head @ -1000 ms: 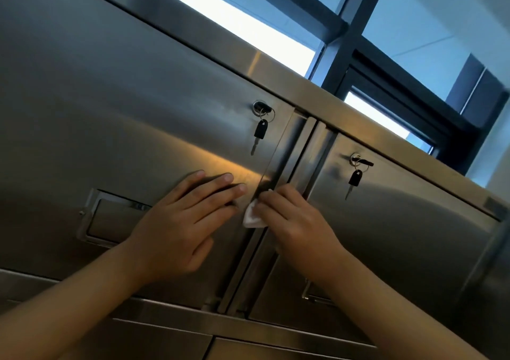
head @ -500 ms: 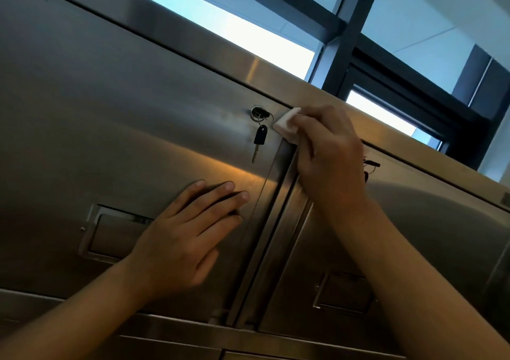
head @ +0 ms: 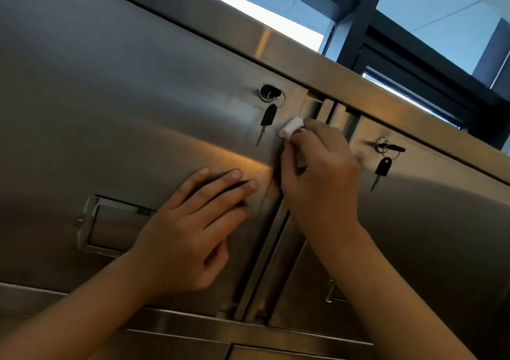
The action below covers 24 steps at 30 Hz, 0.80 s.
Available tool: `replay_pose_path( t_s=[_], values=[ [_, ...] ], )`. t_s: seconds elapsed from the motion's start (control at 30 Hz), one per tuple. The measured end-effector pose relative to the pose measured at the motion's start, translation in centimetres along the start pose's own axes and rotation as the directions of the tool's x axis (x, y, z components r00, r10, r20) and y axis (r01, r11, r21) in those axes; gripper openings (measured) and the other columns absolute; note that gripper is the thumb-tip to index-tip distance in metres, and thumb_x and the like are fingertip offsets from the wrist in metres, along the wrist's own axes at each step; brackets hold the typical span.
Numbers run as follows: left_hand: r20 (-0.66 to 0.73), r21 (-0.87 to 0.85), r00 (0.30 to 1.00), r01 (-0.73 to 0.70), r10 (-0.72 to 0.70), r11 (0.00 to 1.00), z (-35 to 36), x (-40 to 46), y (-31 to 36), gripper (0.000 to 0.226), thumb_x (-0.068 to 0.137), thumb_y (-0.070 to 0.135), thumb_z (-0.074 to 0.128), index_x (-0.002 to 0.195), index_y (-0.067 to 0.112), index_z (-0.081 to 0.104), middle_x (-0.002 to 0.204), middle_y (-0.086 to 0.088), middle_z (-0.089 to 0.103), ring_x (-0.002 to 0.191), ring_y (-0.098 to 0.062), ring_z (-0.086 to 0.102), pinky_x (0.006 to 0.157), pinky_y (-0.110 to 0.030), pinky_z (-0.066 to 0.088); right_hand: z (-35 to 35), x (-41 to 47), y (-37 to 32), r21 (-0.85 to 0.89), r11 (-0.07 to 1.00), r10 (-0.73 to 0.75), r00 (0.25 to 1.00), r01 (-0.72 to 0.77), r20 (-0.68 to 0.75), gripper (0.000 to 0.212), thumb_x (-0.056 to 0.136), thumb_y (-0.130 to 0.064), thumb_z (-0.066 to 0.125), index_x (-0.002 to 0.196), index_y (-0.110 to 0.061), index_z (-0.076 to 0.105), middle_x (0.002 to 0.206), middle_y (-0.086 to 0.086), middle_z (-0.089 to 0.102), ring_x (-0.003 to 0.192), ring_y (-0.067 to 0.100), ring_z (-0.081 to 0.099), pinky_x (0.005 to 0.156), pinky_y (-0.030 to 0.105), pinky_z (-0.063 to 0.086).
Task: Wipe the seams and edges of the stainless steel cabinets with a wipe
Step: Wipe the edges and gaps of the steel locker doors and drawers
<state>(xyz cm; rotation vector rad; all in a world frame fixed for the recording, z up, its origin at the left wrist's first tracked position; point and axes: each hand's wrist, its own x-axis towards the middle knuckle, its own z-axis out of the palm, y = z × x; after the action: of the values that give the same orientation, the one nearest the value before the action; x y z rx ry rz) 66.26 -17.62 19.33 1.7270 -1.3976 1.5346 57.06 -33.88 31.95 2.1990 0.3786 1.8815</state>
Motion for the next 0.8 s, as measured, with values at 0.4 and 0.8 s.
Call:
replay_pose_path(
  t_s=[0.4,0.8],
  values=[
    [-0.009,0.007,1.0,0.004,-0.004,1.0,0.0,0.0,0.0,0.056,0.085,0.018,0.064,0.141,0.012,0.061,0.16,-0.01,0.044,0.154,-0.029,0.033,0.123,-0.058,0.026,-0.3,-7.0,-3.4,-0.054,0.998,-0.014,0.97,0.028,0.243,0.014,0.095,-0.001,0.067,0.107,0.003,0.071,0.111,0.021,0.068,0.102,0.03,0.063,0.094,0.035,0.053],
    [0.017,-0.012,1.0,-0.013,0.013,1.0,-0.1,-0.1,0.0,0.034,0.088,0.015,0.061,0.119,0.012,0.073,0.16,-0.012,0.044,0.154,-0.032,0.032,0.123,-0.06,0.026,-1.3,-10.3,-3.8,0.072,0.996,-0.072,0.923,0.048,0.378,0.014,0.095,-0.004,0.068,0.107,0.001,0.074,0.111,0.016,0.068,0.099,0.025,0.063,0.086,0.034,0.055]
  ],
)
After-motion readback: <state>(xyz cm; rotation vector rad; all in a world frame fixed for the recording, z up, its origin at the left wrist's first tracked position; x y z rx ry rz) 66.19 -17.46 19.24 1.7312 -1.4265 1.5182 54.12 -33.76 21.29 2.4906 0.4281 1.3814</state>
